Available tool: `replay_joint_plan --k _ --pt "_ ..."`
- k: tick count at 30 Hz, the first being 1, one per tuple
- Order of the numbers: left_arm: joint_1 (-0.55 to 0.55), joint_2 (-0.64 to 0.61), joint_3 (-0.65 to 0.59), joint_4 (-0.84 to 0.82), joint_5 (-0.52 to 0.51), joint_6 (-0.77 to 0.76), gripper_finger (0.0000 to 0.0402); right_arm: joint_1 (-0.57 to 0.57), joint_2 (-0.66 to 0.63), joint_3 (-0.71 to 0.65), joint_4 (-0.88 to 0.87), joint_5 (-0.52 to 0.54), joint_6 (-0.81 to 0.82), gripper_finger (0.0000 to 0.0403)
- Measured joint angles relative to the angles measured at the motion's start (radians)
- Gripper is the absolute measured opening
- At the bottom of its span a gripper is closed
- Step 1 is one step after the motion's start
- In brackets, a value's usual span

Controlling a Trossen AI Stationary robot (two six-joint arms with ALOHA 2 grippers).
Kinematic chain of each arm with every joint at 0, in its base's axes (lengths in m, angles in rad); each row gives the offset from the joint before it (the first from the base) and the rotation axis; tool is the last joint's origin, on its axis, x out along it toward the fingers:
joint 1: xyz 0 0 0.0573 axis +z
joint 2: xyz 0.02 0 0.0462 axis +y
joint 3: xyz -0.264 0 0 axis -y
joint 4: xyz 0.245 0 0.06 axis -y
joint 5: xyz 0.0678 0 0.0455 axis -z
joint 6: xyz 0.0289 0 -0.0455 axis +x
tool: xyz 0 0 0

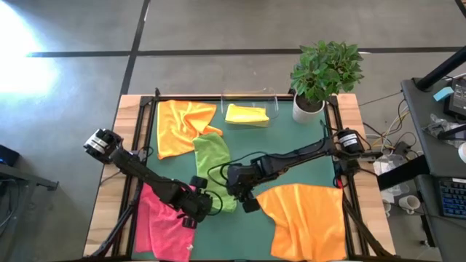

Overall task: Fold microfiber towels
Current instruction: Fold the green towel

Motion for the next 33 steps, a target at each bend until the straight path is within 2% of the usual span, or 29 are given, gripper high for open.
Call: replay_joint_plan --k 6,11,26,30,33 --pt "0.000 0.000 -0.001 0.001 -0.002 -0.012 0.0012 0.020 0.026 -0.046 0.026 -0.016 -0.048 0.0180" --pt "0.000 0.000 -0.001 0.002 -0.002 -0.012 0.0012 0.054 0.078 -0.049 0.105 -0.017 -0.109 0.0180" --pt "0.000 0.000 -0.001 0.003 -0.002 -0.014 0.0012 0.068 0.189 -0.049 0.192 0.020 -0.092 0.0180" --pt "0.000 0.000 -0.001 0.003 -0.002 -0.014 0.0012 0.070 0.206 -0.047 0.196 0.067 -0.066 0.0165" --pt "0.000 0.000 -0.001 0.004 -0.002 -0.016 0.0012 0.067 0.210 -0.047 0.203 0.072 -0.043 0.0134"
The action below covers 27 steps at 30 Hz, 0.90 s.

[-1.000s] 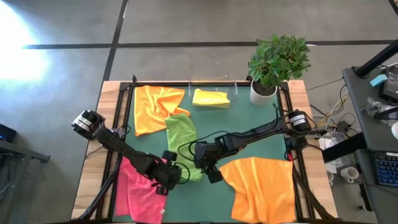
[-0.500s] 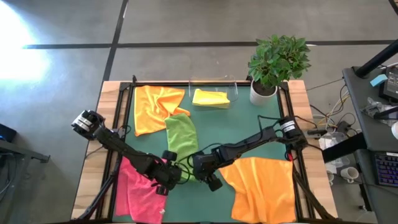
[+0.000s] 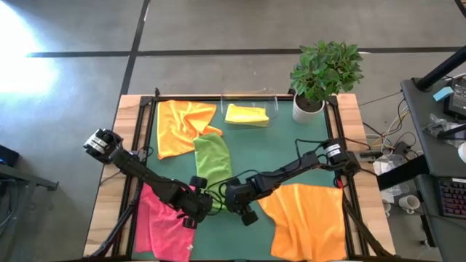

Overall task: Fold microfiber towels
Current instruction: Fold the green towel

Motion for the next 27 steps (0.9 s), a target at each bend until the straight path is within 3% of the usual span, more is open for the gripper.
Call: replay_joint_plan --k 9,19,27 --pt "-0.002 0.000 0.000 0.002 0.003 -0.107 0.0012 -0.001 -0.016 0.000 0.008 0.025 0.027 0.0015" --pt "-0.003 -0.001 0.033 0.100 0.138 -0.167 0.0012 -0.003 -0.146 -0.004 -0.141 -0.067 0.201 0.0009" --pt "-0.005 -0.001 0.140 0.114 0.168 -0.323 0.0012 0.042 -0.285 -0.004 -0.241 -0.089 0.391 0.0009"
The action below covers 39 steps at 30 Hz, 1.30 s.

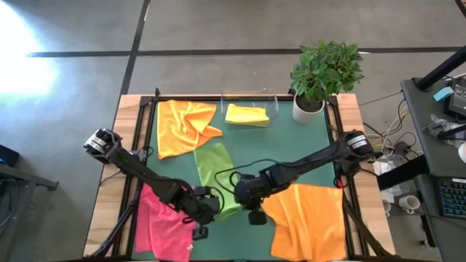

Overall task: Fold microfiber towels
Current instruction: Fold the green towel

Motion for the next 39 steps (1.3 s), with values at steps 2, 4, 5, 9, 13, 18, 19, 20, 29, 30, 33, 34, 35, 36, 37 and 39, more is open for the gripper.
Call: replay_joint_plan --k 2,4,5,9,13,18,19,20,29,30,33,34,35,36,37,39 --pt "-0.006 0.000 0.040 0.003 0.004 -0.026 0.0012 0.020 -0.021 0.000 -0.008 -0.001 0.059 0.0009" --pt "-0.008 0.000 0.084 -0.010 0.005 -0.039 0.0012 0.041 -0.043 0.000 -0.007 0.000 0.087 0.0009" --pt "-0.010 0.000 0.105 -0.019 0.005 -0.040 0.0012 0.049 -0.051 0.000 -0.005 0.005 0.093 0.0009" --pt "-0.012 0.000 0.167 -0.105 -0.049 -0.039 0.0012 0.056 -0.056 0.002 -0.020 0.081 0.086 0.0009" --pt "-0.001 0.000 0.169 -0.275 -0.155 -0.054 0.0012 0.003 -0.035 0.002 -0.010 0.187 0.029 0.0009" --pt "0.032 0.000 0.124 -0.451 -0.288 -0.118 0.0012 -0.085 0.021 0.002 0.002 0.245 0.003 0.0009" --pt "0.043 0.000 0.115 -0.474 -0.309 -0.118 0.0012 -0.101 0.033 0.002 0.013 0.246 -0.002 0.0009" --pt "0.054 0.000 0.107 -0.489 -0.326 -0.119 0.0012 -0.114 0.042 0.002 0.024 0.247 -0.004 0.0009" --pt "0.157 0.000 0.030 -0.500 -0.340 -0.111 0.0012 -0.182 0.103 0.001 0.071 0.260 -0.042 0.0009" --pt "0.165 0.000 0.026 -0.499 -0.340 -0.103 0.0012 -0.187 0.103 0.001 0.072 0.272 -0.044 0.0009" --pt "0.185 0.000 0.018 -0.499 -0.340 -0.084 0.0012 -0.205 0.102 0.001 0.072 0.281 -0.052 0.0009" --pt "0.190 0.000 0.015 -0.498 -0.340 -0.084 0.0012 -0.209 0.102 0.001 0.070 0.281 -0.053 0.0009" --pt "0.195 0.000 0.013 -0.498 -0.340 -0.084 0.0012 -0.214 0.102 0.001 0.068 0.281 -0.053 0.0009" --pt "0.198 0.000 0.011 -0.498 -0.340 -0.083 0.0012 -0.216 0.102 0.001 0.067 0.280 -0.053 0.0009" --pt "0.198 0.000 0.009 -0.498 -0.340 -0.083 0.0013 -0.218 0.102 0.001 0.068 0.274 -0.053 0.0009" --pt "0.198 0.000 0.008 -0.497 -0.340 -0.083 0.0017 -0.219 0.102 0.001 0.067 0.271 -0.049 0.0009"
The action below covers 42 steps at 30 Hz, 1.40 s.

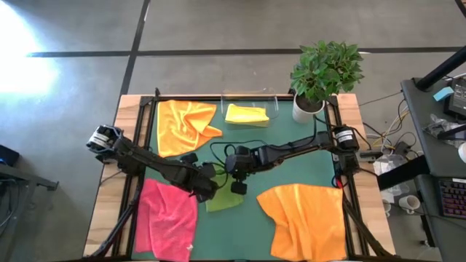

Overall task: Fold microfiber towels
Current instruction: Fold the green towel, then put the folded green towel into the transparent bin

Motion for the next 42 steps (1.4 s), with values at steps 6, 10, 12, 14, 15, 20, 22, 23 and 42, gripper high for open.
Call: replay_joint_plan --k 6,10,12,14,15,20,22,23,42 --pt "0.002 0.000 0.001 0.007 0.000 0.001 0.0066 0.000 0.000 0.000 -0.002 -0.001 0.004 0.0016" --pt "0.006 0.000 0.005 0.007 0.001 0.001 0.0120 0.000 0.000 0.000 0.002 0.007 0.006 0.0036" --pt "0.008 0.000 0.008 0.008 0.006 0.001 0.0148 -0.002 0.000 0.000 0.002 0.024 0.002 0.0052" --pt "0.012 -0.003 0.009 0.008 0.014 0.002 0.0174 -0.009 0.000 0.000 0.002 0.031 0.001 0.0071" --pt "0.014 -0.007 0.009 0.007 0.023 0.002 0.0186 -0.014 0.000 0.000 0.002 0.033 0.002 0.0080" --pt "0.028 -0.059 0.009 0.007 0.057 0.002 0.0223 -0.050 -0.014 0.000 -0.011 0.027 0.009 0.0121" --pt "0.028 -0.088 0.010 0.007 0.057 0.005 0.0227 -0.060 -0.032 0.002 -0.028 -0.013 0.019 0.0133" --pt "0.028 -0.105 0.009 0.008 0.058 0.017 0.0228 -0.065 -0.041 0.005 -0.048 -0.041 0.013 0.0137" --pt "0.012 -0.456 -0.460 0.809 0.011 0.110 0.0193 0.008 -0.289 0.008 -0.191 -0.080 0.021 0.0110"
